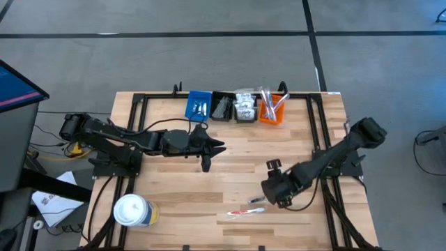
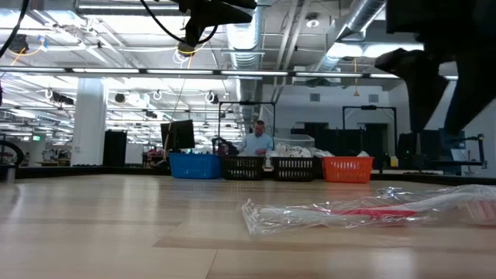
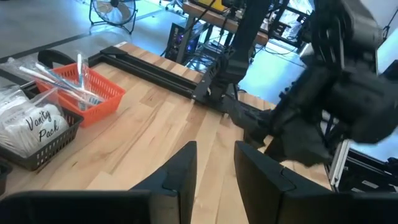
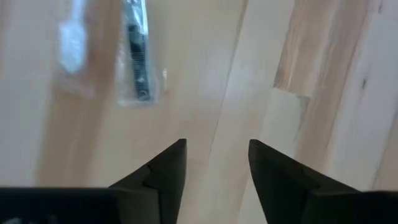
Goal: Pick & Place Travel size toiletries
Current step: Put the silver nail cutter into the blue bin
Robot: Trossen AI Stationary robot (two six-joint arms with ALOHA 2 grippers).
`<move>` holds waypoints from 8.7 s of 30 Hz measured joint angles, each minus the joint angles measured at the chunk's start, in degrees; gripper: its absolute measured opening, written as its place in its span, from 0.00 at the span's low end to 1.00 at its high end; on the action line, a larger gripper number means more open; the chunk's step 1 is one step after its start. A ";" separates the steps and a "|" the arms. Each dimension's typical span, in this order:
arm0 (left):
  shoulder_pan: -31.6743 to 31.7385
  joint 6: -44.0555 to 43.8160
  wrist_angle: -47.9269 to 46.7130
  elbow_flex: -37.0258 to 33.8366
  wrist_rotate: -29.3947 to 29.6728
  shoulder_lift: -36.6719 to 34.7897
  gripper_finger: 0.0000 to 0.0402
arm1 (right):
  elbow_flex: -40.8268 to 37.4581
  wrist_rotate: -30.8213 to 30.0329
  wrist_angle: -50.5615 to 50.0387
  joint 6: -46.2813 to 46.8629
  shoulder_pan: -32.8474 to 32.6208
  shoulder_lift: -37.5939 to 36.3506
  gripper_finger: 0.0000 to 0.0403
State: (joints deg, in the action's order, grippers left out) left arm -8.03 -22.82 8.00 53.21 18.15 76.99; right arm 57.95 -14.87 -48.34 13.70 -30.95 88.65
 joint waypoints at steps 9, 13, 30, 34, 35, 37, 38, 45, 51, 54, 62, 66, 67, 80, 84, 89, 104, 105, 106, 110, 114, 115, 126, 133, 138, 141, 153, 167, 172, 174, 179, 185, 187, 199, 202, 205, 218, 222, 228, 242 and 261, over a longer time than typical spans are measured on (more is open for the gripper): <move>-0.22 -0.12 0.30 0.00 0.02 0.00 0.25 | -0.15 -3.25 5.39 0.90 -1.87 8.40 0.34; -0.20 -0.10 0.34 0.00 0.02 0.00 0.25 | 0.07 -3.08 5.66 0.46 -1.57 10.06 0.36; -0.31 -0.07 0.68 0.00 0.02 0.00 0.25 | -2.78 -1.48 17.74 -2.14 -3.94 10.13 0.58; -0.31 -0.04 0.68 0.00 0.02 0.00 0.25 | -5.45 0.58 22.78 -2.28 -2.57 10.16 0.58; -0.31 -0.05 0.67 0.00 0.02 0.00 0.25 | -5.96 1.70 24.05 -2.26 -2.32 10.16 0.58; -0.31 -0.01 0.67 0.00 0.02 0.00 0.25 | -6.75 3.01 25.24 -2.11 -1.80 10.16 0.57; -0.31 -0.01 0.68 0.00 0.02 0.00 0.25 | -6.99 3.09 25.48 -1.94 -1.66 10.15 0.56; -0.31 -0.01 0.79 0.00 0.02 0.00 0.25 | -7.65 -0.27 27.03 0.30 -0.42 10.15 0.50; -0.31 0.01 1.00 0.00 0.02 0.00 0.25 | -7.65 -0.29 28.56 0.61 0.82 10.13 0.36; -0.31 0.01 0.97 0.00 0.02 0.00 0.25 | -7.65 -0.20 28.58 0.88 0.91 10.13 0.25; -0.31 0.06 0.91 0.00 0.03 0.00 0.25 | -7.65 -0.22 30.65 0.93 1.73 10.13 0.03; -0.31 0.12 0.84 0.00 0.02 0.00 0.25 | -7.65 -0.60 30.64 0.61 2.36 10.13 0.01; -0.31 0.31 0.82 0.00 0.02 0.00 0.25 | -7.65 -0.64 30.62 0.50 2.45 9.99 0.01; -0.31 0.49 0.83 0.00 0.03 0.00 0.25 | -7.67 -0.02 31.68 -0.17 1.97 5.70 0.02; -0.31 0.49 0.89 0.00 0.03 0.00 0.25 | -7.67 -0.39 32.56 -0.16 1.30 5.70 0.09; -0.31 0.49 0.97 0.00 0.02 0.00 0.25 | -7.67 -0.30 34.24 -0.16 1.46 5.70 0.18; -0.31 0.49 1.00 0.00 0.02 0.00 0.25 | -7.61 2.86 40.72 9.74 2.60 14.17 0.69; -0.31 0.47 1.00 0.00 0.04 0.00 0.25 | -7.60 2.95 40.96 9.79 2.75 14.46 0.70; -0.33 0.46 1.01 0.00 0.04 0.00 0.25 | -7.55 2.87 41.18 9.92 3.04 14.68 0.71; -0.31 0.41 1.02 0.00 0.04 0.00 0.25 | -7.54 3.06 41.22 10.44 3.82 14.70 0.69; -0.33 0.34 1.02 0.00 0.04 0.00 0.25 | -7.52 3.09 41.24 11.58 4.43 14.72 0.62; -0.33 0.34 1.00 0.00 0.04 0.00 0.25 | -7.52 3.00 41.20 11.72 4.47 14.72 0.59; -0.33 0.30 1.02 0.00 0.04 0.00 0.25 | -7.54 2.33 41.80 9.52 4.56 14.81 0.08; -0.31 0.40 0.97 0.00 0.04 0.00 0.25 | -7.62 3.01 42.36 8.23 5.02 14.11 0.14; -0.31 0.45 1.03 -0.32 0.04 0.00 0.25 | -7.67 2.91 41.19 6.38 5.74 10.67 0.10; -0.24 0.47 0.77 -0.72 0.03 0.00 0.25 | -7.67 2.32 40.64 4.41 5.81 6.91 0.09; -1.45 16.27 6.34 -0.72 0.38 0.00 0.25 | -7.67 -3.04 46.13 -5.16 4.99 -16.50 0.12; -11.19 40.58 39.32 -0.66 -12.31 7.27 0.25 | -7.56 -3.19 71.59 -25.39 1.82 -20.71 0.11; -11.18 43.55 44.90 -0.68 -9.42 10.27 0.26 | -7.56 -3.19 75.94 -27.89 2.83 -16.77 0.11; -10.48 43.58 44.28 -0.68 -8.90 10.25 0.28 | -7.56 -3.19 75.52 -28.65 3.48 -15.74 0.12; -10.21 43.55 43.42 -0.70 -8.61 10.27 0.42 | -7.60 -3.50 74.60 -28.90 5.32 -14.13 0.12; -10.01 43.55 42.90 -0.70 -7.82 10.27 0.60 | -7.61 -5.70 72.96 -29.17 6.37 -14.21 0.12; -9.54 43.38 42.93 -0.70 -7.81 10.46 0.64 | -7.61 -7.24 73.11 -29.47 6.26 -14.24 0.12; -6.84 37.52 42.99 -0.72 -7.90 11.65 0.59 | -7.61 -7.96 73.96 -30.80 6.81 -14.26 0.12; -7.04 37.52 43.57 -0.72 -9.69 11.65 0.55 | -7.61 -7.96 73.85 -30.80 6.81 -14.24 0.12; -7.04 37.50 43.80 -0.72 -10.99 11.65 0.50 | -7.61 -7.91 73.66 -30.78 6.79 -14.24 0.12; -6.99 37.50 44.59 -0.72 -10.98 11.63 0.34 | -7.64 -7.94 75.24 -30.61 8.14 -11.67 0.12; -6.99 37.35 44.63 -0.72 -10.97 11.58 0.27 | -7.67 -7.93 75.73 -30.71 9.15 -10.43 0.12; -6.97 37.54 44.64 -0.67 -11.00 11.56 0.18 | -7.67 -8.11 76.07 -31.67 8.72 -10.61 0.12; -6.99 36.08 43.79 -0.63 -10.88 11.56 0.52 | -7.65 -8.05 76.64 -32.16 8.47 -10.76 0.12; -6.99 35.81 43.42 -0.66 -10.71 11.56 0.39 | -7.65 -10.30 77.59 -34.23 6.56 -10.76 0.12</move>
State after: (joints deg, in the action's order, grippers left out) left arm -15.03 12.98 51.42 52.55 7.44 88.55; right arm 50.30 -25.17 29.26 -20.53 -24.39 77.89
